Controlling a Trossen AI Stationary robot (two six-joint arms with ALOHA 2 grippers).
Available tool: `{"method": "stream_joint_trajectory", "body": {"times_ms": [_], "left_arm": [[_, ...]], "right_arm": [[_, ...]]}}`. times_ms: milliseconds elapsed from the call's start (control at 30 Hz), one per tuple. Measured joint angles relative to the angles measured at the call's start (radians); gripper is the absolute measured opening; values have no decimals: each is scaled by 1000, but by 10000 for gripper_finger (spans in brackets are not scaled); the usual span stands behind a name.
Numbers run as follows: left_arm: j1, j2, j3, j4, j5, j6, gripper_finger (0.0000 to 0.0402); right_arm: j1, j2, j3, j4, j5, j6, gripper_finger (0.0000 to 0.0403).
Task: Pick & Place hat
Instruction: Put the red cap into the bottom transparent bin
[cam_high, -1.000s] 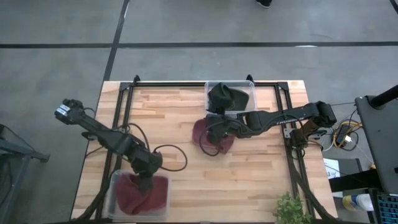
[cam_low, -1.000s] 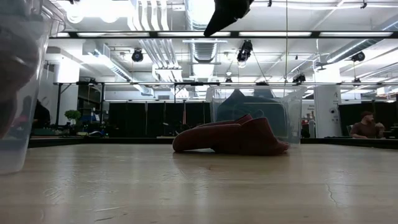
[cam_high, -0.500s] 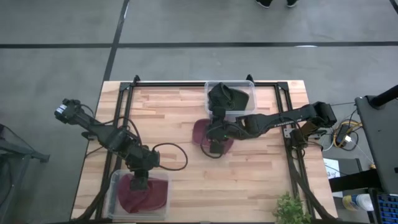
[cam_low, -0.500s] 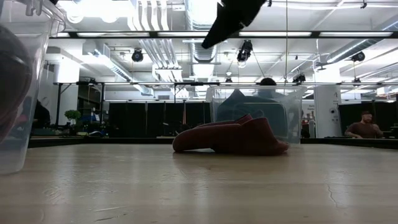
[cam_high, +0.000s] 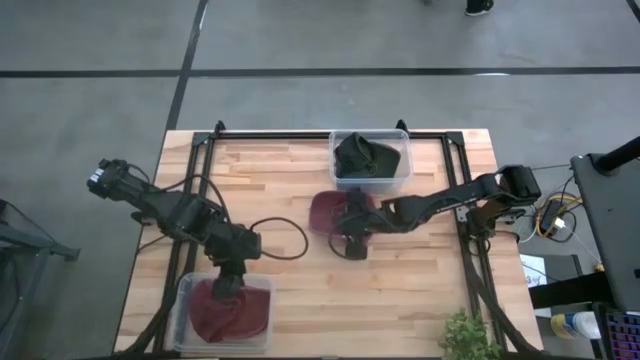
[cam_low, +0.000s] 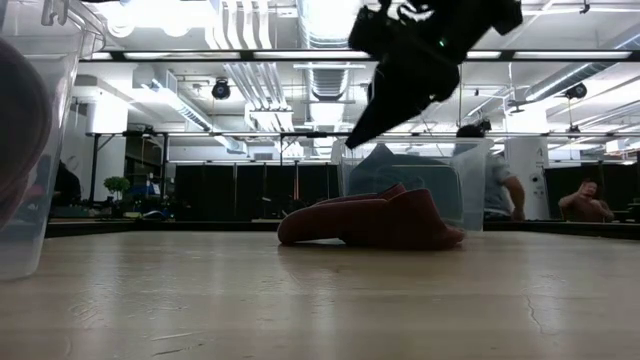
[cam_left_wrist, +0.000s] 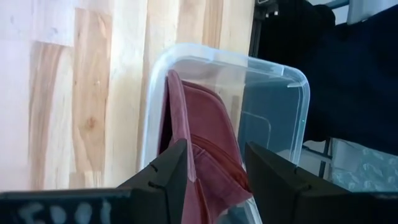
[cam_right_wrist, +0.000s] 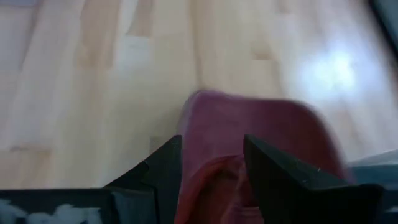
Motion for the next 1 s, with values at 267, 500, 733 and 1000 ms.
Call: {"method": "stream_joint_trajectory", "body": {"times_ms": [267,500,733,1000], "left_arm": [[29,0,2,-1,0,28,151],[40,0,2,-2,0,37,151],[40,0,2,-5,1,38,151],[40,0,2,-9,-4,40,151]], "right_arm": [[15,2,-96,118,-50,65,164],[22,125,-91,145,-50,22,164],[23,251,17,103,71,5,160],[27,313,160,-112,111,13,50]]}}
